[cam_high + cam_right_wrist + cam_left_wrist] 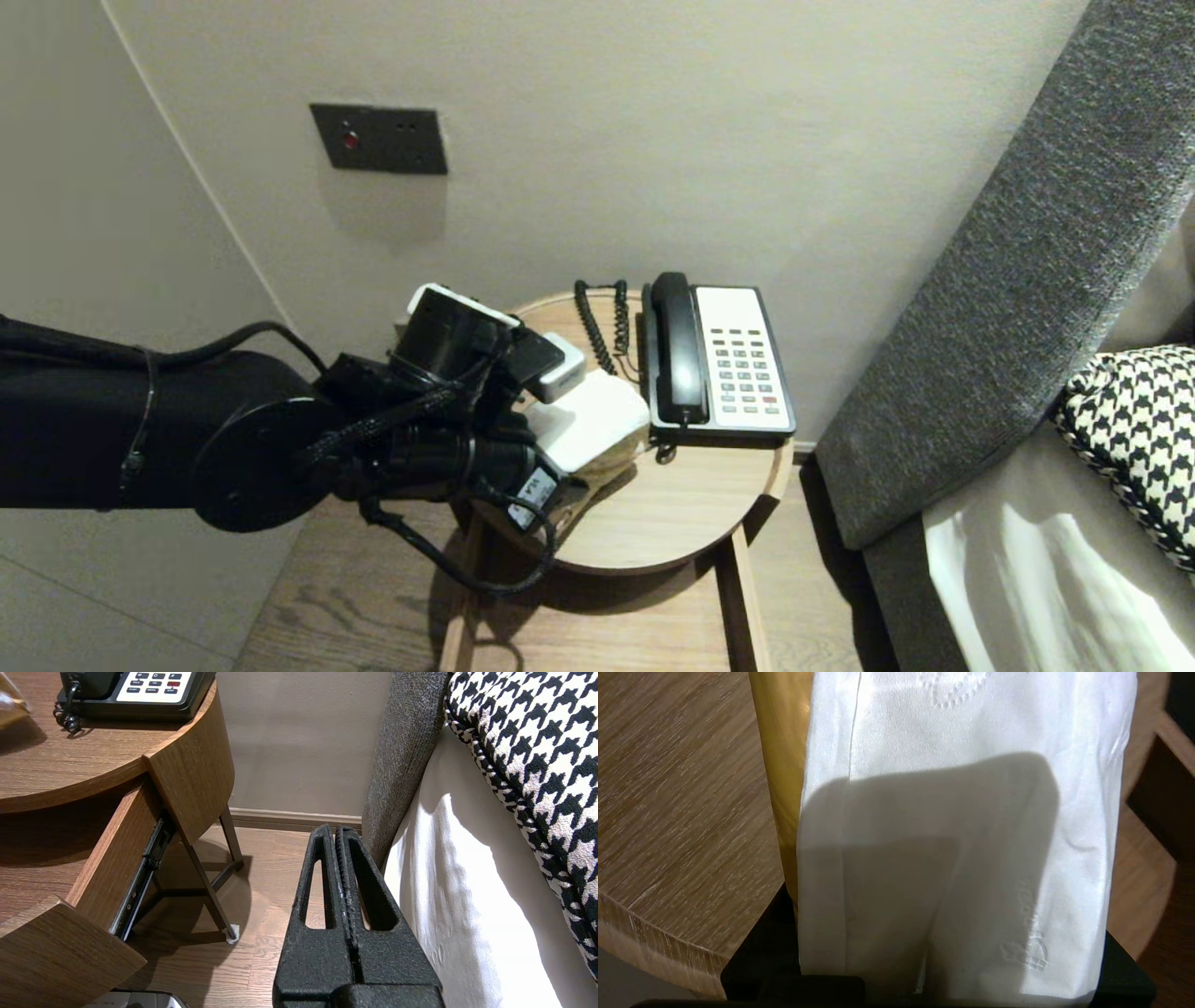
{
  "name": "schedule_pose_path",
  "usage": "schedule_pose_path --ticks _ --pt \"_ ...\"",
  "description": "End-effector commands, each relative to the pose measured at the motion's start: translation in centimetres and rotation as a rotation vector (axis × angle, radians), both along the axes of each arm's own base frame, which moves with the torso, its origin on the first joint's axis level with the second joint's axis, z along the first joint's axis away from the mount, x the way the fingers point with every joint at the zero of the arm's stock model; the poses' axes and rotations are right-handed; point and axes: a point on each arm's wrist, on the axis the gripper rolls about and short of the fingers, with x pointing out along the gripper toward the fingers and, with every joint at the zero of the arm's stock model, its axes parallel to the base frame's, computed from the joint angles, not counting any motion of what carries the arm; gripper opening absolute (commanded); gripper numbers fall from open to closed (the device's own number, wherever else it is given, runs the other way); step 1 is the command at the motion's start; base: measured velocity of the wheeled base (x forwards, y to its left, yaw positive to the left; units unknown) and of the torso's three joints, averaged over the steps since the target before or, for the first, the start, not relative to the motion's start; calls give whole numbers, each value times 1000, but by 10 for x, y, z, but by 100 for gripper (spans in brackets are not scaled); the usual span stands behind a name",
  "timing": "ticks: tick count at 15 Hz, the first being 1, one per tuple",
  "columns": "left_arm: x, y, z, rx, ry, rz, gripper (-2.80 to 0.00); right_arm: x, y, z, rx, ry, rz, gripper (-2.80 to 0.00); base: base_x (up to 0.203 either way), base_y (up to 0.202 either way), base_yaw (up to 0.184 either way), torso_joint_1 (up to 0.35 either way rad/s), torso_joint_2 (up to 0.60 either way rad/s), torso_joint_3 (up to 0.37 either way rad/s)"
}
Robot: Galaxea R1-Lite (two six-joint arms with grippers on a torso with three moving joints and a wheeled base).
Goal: Put the tissue on the table in the drawer one by one
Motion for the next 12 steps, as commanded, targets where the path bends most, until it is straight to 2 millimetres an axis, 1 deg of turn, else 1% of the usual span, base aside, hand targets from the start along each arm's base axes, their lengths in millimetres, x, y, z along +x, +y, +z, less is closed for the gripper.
schedule_pose_path --ticks 1,2,4,5,8,12 --pt "-24 5 24 -56 -41 -58 -280 1 0 -3 0 12 1 -280 0 0 0 0 0 0" --pt "-36 5 26 -62 -38 -94 -280 1 0 -3 0 12 1 -280 0 0 0 0 0 0" --pt "-59 4 22 -51 -21 -157 -280 1 0 -3 0 13 1 -280 0 0 0 0 0 0" --pt "-67 4 21 -45 -15 -178 -280 1 0 -3 0 12 1 -280 0 0 0 0 0 0" --pt "-83 4 13 -27 23 -239 -280 1 0 -3 0 12 1 -280 0 0 0 0 0 0" --pt "-101 10 -4 13 75 -291 -280 1 0 -3 -2 12 1 -280 0 0 0 0 0 0"
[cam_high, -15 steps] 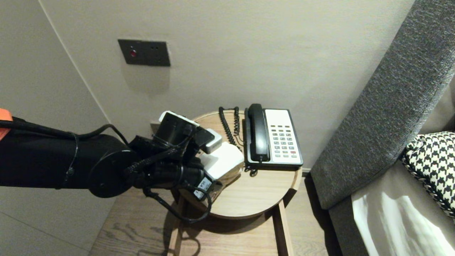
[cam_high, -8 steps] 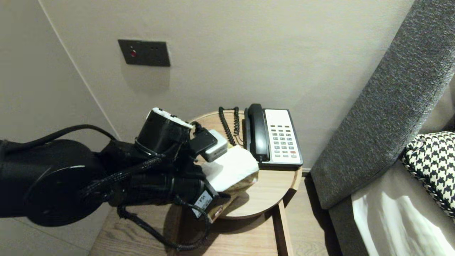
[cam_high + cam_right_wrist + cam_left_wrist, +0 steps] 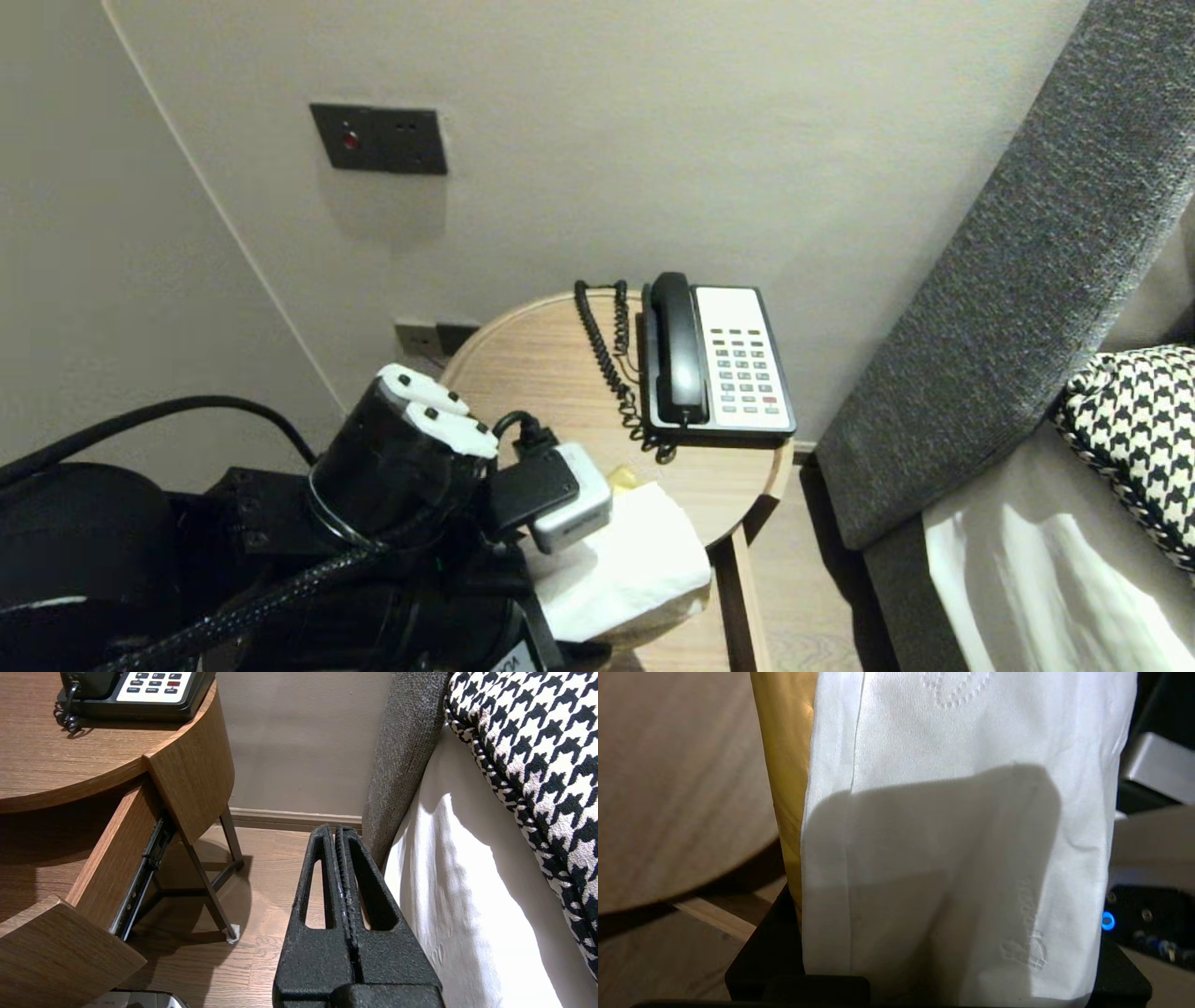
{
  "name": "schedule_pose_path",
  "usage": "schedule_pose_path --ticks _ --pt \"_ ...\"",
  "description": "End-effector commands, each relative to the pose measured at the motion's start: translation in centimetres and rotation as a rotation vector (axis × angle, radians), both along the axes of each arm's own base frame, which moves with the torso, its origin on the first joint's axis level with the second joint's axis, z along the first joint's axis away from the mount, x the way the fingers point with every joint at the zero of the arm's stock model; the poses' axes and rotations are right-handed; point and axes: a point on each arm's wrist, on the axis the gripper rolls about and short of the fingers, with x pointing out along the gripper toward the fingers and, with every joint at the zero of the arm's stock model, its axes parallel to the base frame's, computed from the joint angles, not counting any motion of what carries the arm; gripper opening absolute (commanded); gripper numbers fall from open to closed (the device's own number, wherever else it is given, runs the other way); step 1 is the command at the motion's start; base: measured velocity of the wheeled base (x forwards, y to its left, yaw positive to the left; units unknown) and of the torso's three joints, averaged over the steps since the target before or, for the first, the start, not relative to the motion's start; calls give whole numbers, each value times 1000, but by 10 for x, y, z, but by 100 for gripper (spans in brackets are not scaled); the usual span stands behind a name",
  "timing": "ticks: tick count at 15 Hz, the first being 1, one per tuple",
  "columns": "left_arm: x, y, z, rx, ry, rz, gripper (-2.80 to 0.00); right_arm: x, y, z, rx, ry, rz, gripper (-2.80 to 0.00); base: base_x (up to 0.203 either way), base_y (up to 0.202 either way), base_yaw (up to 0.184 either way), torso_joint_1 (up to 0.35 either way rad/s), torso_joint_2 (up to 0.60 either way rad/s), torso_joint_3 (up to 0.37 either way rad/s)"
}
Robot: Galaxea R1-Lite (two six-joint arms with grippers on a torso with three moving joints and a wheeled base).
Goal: Put the tissue on the table in the drawer one by one
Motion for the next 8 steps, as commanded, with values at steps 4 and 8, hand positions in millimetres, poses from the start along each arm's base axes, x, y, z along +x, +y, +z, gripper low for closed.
schedule_pose_path --ticks 4,8 --pt "-21 10 -13 36 22 -49 -280 1 0 -3 0 12 1 -280 0 0 0 0 0 0" --pt "-27 11 -21 59 38 -71 -280 1 0 -3 0 12 1 -280 0 0 0 0 0 0"
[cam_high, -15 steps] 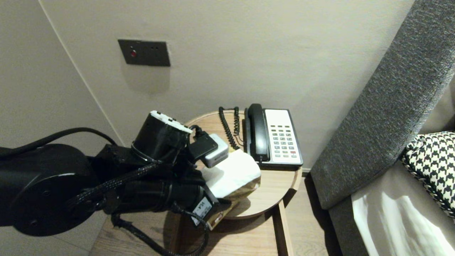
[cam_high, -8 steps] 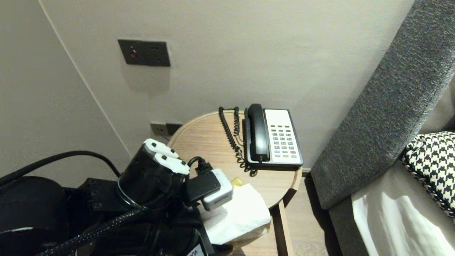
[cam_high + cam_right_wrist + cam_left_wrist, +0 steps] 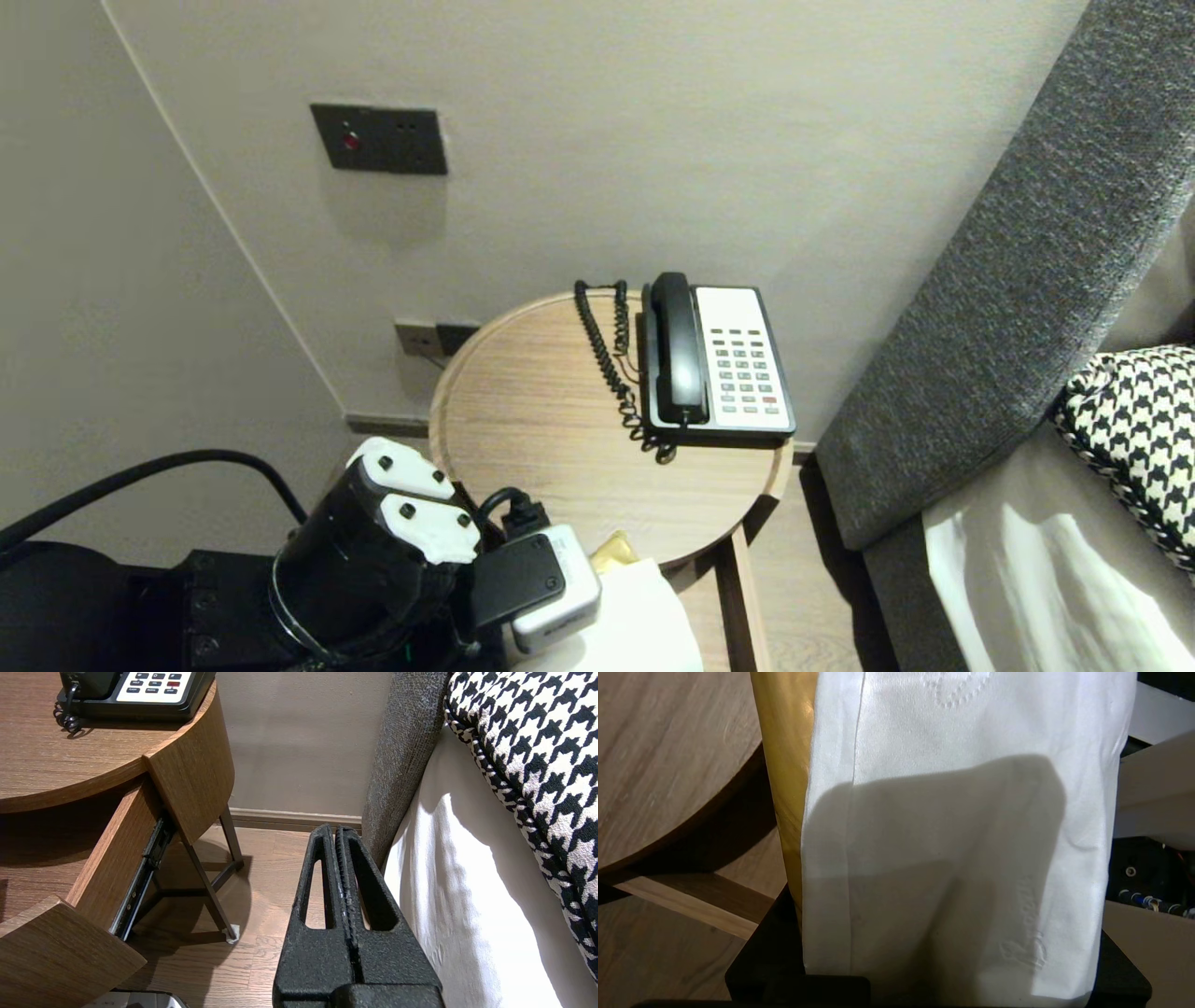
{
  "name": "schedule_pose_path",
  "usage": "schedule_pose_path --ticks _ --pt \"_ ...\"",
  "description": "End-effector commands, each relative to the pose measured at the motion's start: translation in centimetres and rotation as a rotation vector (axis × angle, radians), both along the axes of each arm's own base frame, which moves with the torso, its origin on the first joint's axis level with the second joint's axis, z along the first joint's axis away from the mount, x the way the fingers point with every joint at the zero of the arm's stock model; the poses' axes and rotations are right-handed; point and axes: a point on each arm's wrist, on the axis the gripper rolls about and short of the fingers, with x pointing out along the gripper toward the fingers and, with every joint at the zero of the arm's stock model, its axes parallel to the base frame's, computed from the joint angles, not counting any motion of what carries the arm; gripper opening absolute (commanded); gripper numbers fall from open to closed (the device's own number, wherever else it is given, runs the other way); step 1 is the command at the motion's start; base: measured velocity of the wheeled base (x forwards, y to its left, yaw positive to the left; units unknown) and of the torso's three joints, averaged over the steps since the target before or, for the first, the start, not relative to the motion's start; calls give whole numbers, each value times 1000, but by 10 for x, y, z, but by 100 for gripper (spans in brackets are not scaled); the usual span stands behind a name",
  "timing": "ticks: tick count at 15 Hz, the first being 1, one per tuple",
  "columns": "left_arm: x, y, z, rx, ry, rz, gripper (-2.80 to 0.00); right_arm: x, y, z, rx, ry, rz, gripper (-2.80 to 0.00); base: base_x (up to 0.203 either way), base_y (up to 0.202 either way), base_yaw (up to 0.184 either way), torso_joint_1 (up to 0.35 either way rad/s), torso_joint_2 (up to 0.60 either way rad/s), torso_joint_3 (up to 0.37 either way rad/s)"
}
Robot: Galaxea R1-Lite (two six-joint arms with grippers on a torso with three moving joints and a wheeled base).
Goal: Put the tissue on the table in the drawer one by one
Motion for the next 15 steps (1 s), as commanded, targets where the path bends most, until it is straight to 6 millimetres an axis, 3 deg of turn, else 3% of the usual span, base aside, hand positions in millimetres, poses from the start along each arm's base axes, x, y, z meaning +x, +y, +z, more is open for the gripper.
schedule_pose_path --ticks 1,9,15 --pt "-3 2 -7 25 11 -9 -280 1 0 -3 -1 12 1 -280 0 0 0 0 0 0" --pt "7 -15 -28 28 -49 -52 -280 1 0 -3 -1 12 1 -280 0 0 0 0 0 0" --pt "5 -17 -46 93 -56 -112 -280 1 0 -3 -1 12 1 -280 0 0 0 0 0 0"
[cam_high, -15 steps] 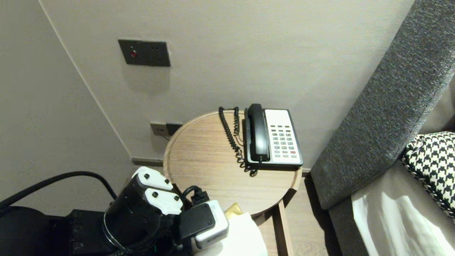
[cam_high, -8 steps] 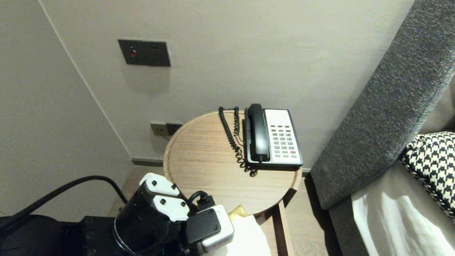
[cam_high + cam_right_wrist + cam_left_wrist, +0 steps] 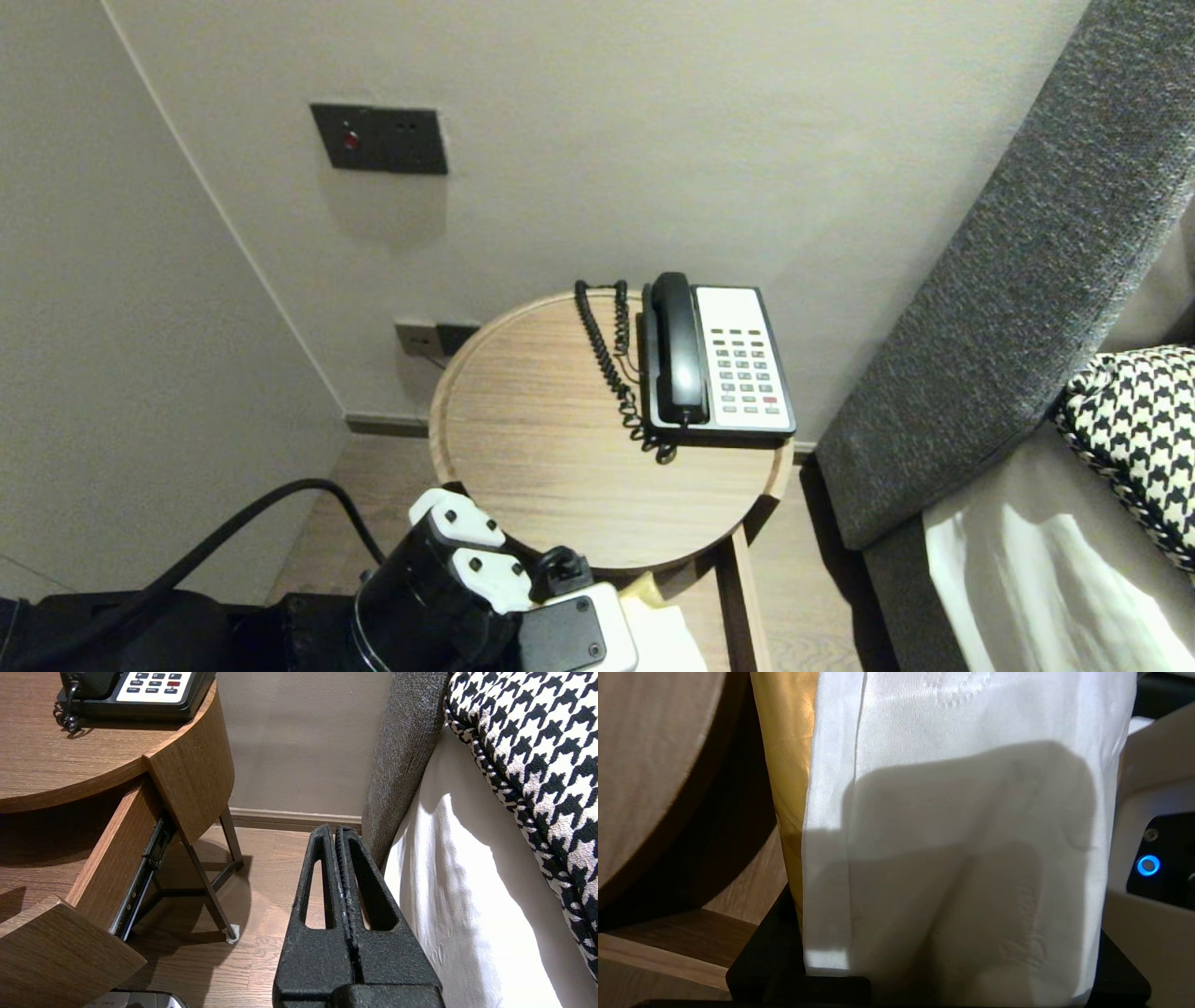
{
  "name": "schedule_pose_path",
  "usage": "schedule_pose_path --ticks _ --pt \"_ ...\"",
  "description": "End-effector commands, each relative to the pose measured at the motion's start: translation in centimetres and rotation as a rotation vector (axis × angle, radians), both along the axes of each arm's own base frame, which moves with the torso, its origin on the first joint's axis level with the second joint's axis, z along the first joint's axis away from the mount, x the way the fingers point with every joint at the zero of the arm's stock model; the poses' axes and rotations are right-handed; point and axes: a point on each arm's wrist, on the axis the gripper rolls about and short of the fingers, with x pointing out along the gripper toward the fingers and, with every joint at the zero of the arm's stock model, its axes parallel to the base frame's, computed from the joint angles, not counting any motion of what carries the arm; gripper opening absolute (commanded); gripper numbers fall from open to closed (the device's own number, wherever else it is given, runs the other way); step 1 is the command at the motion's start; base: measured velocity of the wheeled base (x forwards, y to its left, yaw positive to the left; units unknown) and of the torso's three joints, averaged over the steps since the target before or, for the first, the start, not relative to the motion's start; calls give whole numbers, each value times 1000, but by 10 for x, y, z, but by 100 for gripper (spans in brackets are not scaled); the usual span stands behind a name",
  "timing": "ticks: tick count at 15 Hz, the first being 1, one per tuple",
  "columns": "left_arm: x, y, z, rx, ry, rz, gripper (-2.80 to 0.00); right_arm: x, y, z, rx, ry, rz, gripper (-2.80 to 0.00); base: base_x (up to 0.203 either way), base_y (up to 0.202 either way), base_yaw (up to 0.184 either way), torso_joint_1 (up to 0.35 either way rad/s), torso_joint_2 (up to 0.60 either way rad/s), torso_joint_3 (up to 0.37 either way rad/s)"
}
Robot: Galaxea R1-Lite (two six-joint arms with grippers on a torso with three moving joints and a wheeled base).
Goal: Put the tissue on the table in the drawer one by one
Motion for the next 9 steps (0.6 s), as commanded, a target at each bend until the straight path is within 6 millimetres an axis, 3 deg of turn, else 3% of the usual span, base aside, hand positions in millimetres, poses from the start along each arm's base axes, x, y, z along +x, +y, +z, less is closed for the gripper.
schedule_pose_path --ticks 1,9 --pt "1 -2 -12 44 16 -11 -280 1 0 -3 -1 12 1 -280 0 0 0 0 0 0" --pt "10 -16 -42 23 5 -3 -280 1 0 -3 -1 12 1 -280 0 0 0 0 0 0"
